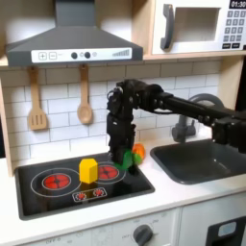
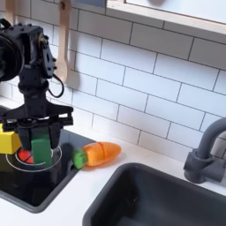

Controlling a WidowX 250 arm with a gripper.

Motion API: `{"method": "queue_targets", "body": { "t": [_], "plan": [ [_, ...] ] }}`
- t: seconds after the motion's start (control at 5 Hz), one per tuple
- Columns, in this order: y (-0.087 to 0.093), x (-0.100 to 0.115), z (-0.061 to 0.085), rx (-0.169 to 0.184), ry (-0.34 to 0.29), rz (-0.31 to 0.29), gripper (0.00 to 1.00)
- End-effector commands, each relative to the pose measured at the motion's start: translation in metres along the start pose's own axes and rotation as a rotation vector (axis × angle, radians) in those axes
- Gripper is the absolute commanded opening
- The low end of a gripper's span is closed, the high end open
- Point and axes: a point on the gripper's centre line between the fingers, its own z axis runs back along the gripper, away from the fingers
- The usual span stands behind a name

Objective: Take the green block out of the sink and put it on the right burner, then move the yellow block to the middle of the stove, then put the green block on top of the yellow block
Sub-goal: 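Put the green block on top of the yellow block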

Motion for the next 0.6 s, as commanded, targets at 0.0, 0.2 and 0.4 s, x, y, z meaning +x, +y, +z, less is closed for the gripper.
{"method": "queue_targets", "body": {
  "t": [0.0,0.2,0.4],
  "plan": [
    [0.0,0.005,0.003,-0.007,-0.003,0.001,0.0],
    [0.004,0.011,0.003,-0.01,0.008,0.02,0.0],
    [0.004,0.02,0.008,-0.01,-0.002,0.036,0.0]
  ]
}}
